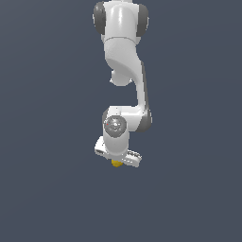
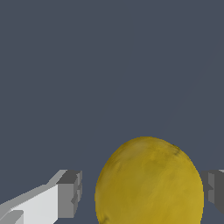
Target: Pick up the object and move it to a goal position.
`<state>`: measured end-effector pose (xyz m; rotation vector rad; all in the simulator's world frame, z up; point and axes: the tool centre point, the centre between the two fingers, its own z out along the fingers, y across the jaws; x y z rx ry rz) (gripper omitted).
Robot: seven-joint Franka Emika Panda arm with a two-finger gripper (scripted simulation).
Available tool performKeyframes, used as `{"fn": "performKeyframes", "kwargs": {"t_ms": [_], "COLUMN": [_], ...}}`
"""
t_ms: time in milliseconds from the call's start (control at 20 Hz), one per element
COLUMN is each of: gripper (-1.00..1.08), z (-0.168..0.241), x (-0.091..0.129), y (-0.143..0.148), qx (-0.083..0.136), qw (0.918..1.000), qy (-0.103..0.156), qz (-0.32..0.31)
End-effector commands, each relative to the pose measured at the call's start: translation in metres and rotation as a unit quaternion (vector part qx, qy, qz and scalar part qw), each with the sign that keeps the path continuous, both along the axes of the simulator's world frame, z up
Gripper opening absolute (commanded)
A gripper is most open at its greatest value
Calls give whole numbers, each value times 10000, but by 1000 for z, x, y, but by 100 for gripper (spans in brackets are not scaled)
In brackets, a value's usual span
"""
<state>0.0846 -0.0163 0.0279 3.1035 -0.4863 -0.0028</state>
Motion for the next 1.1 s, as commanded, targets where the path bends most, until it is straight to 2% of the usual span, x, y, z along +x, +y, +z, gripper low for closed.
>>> {"fn": "performKeyframes", "kwargs": {"t_ms": [0, 650, 1050], "gripper": [-100, -100, -100], "z": [0, 1, 18], "x": [1, 0, -12], "y": [0, 0, 0], "qx": [0, 0, 0], "qw": [10000, 10000, 10000], "qy": [-9, -5, -5], "qz": [0, 0, 0]}}
